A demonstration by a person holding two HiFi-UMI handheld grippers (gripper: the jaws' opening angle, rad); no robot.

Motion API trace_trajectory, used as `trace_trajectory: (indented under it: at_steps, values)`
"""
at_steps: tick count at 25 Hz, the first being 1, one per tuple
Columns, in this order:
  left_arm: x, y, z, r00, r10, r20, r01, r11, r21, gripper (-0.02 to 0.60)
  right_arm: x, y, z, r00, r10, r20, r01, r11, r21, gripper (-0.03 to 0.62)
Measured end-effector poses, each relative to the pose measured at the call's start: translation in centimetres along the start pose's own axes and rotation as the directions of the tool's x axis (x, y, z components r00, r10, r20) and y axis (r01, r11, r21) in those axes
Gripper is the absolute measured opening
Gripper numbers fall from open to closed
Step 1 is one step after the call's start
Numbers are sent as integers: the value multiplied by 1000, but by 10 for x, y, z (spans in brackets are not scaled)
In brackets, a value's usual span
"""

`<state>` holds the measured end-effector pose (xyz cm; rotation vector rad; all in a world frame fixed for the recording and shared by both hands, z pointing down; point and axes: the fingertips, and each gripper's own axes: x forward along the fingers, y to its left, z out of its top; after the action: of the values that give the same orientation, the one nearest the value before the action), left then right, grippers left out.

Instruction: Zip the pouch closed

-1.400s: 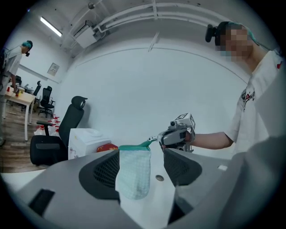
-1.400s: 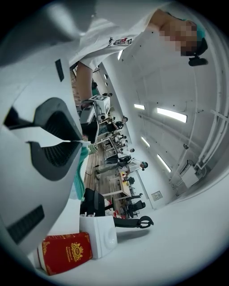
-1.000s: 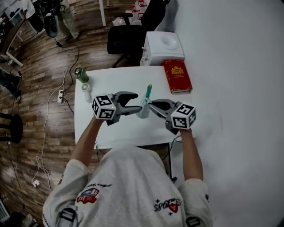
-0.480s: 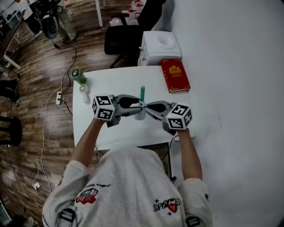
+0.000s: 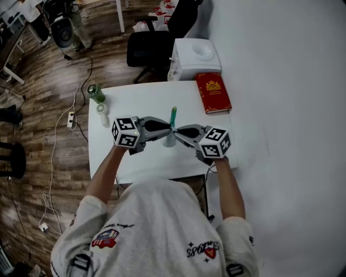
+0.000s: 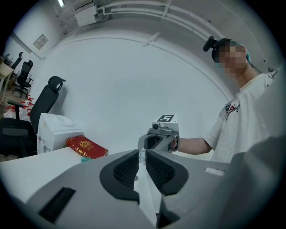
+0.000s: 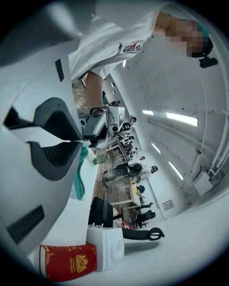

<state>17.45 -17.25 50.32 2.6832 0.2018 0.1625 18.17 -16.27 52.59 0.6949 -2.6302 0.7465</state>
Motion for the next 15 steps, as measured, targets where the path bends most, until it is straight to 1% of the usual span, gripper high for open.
trace_trajectory:
  at_steps: [3, 6, 15]
  values:
    - [-2, 1, -2, 1000, 16, -14, -16, 1000, 20, 39, 1, 0, -2, 1000, -6, -3, 6, 1000, 3, 17]
    - [-7, 5, -3, 999, 47, -19, -46, 998, 41, 11, 2, 2, -3, 1000, -2, 2, 2, 1000, 9, 17]
    - [-8, 6, -7, 996, 80, -40, -77, 994, 72, 9, 5, 4, -5, 1000, 11, 6, -11, 1000, 19, 17]
